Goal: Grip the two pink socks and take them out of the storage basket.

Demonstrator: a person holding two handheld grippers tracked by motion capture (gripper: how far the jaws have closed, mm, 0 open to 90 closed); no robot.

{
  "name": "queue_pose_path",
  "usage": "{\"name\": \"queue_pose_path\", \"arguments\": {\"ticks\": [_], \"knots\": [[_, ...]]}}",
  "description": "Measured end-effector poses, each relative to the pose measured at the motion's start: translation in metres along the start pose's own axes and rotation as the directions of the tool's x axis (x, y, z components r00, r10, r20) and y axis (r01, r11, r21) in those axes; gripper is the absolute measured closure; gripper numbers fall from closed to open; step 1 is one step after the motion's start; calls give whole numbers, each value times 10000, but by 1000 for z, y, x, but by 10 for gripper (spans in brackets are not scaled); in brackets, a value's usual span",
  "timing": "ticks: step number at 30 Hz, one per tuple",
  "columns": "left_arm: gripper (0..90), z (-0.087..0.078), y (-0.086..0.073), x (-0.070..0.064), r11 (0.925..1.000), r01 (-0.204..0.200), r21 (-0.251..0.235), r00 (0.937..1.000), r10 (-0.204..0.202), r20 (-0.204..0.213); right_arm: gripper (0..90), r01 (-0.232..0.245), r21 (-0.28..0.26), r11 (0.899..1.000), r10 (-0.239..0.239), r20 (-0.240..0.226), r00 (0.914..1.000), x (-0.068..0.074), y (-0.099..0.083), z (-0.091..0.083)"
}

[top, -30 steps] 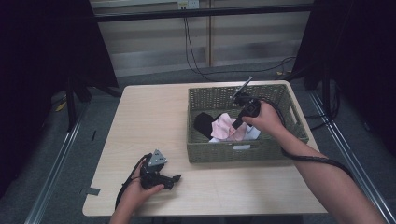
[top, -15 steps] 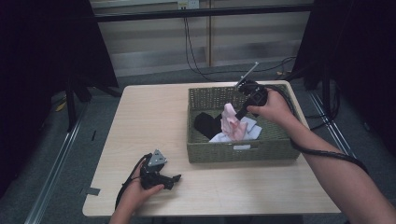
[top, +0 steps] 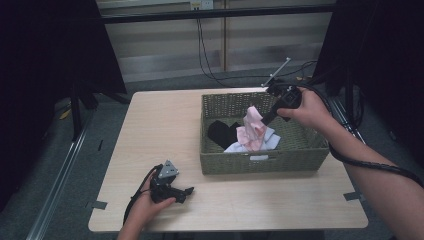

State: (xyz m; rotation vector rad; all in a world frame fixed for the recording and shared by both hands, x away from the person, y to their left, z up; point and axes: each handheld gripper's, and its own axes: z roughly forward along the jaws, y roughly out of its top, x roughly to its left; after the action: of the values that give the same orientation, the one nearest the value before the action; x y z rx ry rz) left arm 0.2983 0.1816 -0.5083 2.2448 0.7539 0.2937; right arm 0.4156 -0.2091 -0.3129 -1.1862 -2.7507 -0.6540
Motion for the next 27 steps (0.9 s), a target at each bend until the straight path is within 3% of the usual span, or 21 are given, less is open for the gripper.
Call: {"name": "queue_pose_path", "arguments": {"ticks": [18, 27], "knots": [[85, 0, 0, 0, 10000, -5, 0, 10000, 5, 2, 879, 223, -334, 9992, -227, -92, 9997, 10, -19, -39], [85, 0, 0, 0, 10000, -4, 3, 10000, 4, 3, 879, 480, -316, 9983, -488, -246, 9985, 18, -29, -47]]}}
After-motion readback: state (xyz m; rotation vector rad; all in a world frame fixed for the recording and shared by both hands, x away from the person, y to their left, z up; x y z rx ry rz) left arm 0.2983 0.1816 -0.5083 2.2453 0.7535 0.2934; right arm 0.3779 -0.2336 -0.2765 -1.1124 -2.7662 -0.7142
